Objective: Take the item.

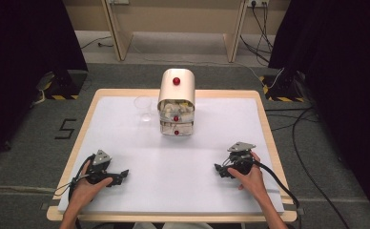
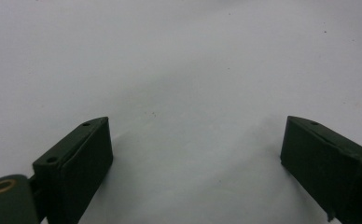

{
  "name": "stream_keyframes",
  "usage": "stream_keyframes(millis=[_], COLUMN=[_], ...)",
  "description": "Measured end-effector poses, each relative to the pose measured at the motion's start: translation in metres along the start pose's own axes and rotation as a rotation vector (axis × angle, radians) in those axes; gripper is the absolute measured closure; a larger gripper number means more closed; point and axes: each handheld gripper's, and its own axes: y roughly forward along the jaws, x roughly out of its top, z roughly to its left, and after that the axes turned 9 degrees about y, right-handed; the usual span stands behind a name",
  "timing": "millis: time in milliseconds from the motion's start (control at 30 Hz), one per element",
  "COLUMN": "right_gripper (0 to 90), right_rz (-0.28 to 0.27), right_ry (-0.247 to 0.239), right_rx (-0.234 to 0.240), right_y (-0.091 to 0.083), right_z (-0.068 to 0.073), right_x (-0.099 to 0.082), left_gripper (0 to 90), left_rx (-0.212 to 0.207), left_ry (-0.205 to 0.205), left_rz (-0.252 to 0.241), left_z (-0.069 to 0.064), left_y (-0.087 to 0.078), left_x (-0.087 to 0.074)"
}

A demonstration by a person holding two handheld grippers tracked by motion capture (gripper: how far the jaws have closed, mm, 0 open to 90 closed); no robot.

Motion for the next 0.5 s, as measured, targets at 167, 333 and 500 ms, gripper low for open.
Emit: stream_keyframes(millis=[167, 333, 500], right_gripper=[0.6, 0.5, 0.6], right_rz=[0.000, 0.001, 0.000], right_ry=[0.000, -0.001, 0.000], right_rx=[0.000, 0.002, 0.002], right_y=[0.0000, 0.0000, -0.0001], right_z=[0.0000, -0.0003, -0.0002], right_x=[0.0000, 0.0001, 0.0000], left_gripper=[8.4, 10.8, 15.0], left_rx=[0.001, 0.008, 0.015], left_ry=[-0.001, -0.016, -0.029], left_rz=[0.001, -0.008, -0.015], left_z=[-0.0002, 0.0010, 0.0008], left_y=[-0.0002, -0.0013, -0.0023], left_x=[0.0002, -0.0001, 0.0042])
